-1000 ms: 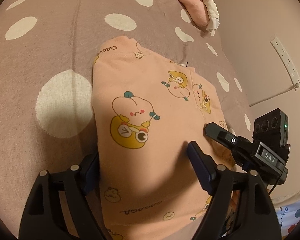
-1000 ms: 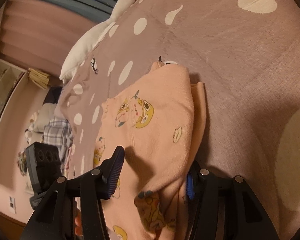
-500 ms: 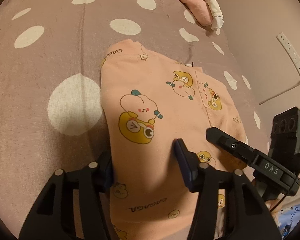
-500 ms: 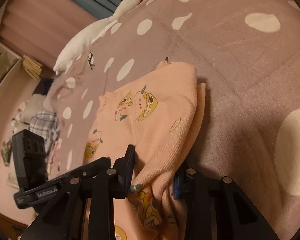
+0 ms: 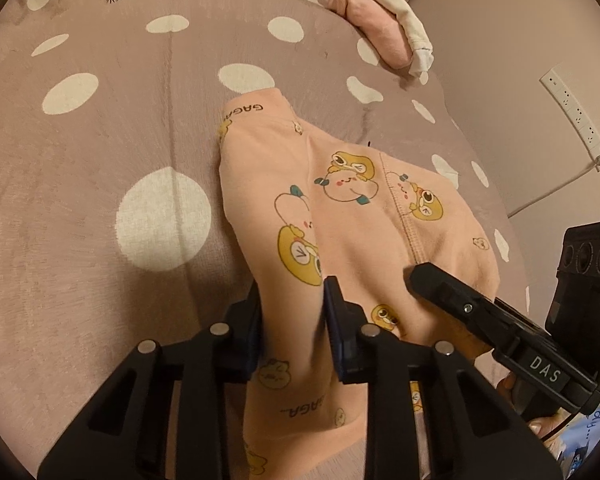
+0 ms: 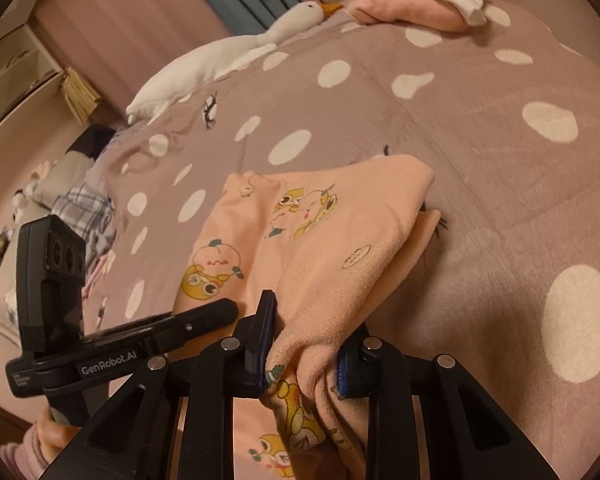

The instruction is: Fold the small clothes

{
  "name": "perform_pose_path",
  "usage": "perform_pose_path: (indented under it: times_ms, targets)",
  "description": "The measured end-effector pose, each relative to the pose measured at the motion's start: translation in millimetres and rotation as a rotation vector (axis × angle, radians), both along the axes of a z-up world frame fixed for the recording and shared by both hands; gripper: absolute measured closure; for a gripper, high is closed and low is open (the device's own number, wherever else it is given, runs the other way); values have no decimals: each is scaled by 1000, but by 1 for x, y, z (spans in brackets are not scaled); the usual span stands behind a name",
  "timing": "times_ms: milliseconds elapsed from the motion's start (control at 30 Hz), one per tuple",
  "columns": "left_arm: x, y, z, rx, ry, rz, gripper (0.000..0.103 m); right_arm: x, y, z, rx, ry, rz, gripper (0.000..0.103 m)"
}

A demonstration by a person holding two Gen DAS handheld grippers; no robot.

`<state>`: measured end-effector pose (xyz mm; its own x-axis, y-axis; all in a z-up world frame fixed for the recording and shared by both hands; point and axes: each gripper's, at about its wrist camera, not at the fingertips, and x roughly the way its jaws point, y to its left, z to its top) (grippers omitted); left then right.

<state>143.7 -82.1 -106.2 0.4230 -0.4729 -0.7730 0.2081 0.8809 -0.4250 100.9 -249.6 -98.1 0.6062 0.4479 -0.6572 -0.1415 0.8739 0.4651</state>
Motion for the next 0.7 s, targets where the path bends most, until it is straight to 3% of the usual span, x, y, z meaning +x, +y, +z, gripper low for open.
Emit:
perform_pose_path:
  times_ms: [267, 400, 567, 700]
  targets:
    - [-6, 17, 14, -1, -51, 33, 77, 8, 24, 17, -5, -62, 54, 76]
    - [1, 25, 11, -2, -39, 30, 77, 15, 37, 25, -9, -91, 87, 76]
    - [2, 35, 1, -45, -4, 52, 76, 22, 33, 24, -34, -65, 60, 77]
    - [2, 35, -2, -62, 18, 35, 68, 16, 2, 10, 10, 6, -20, 77]
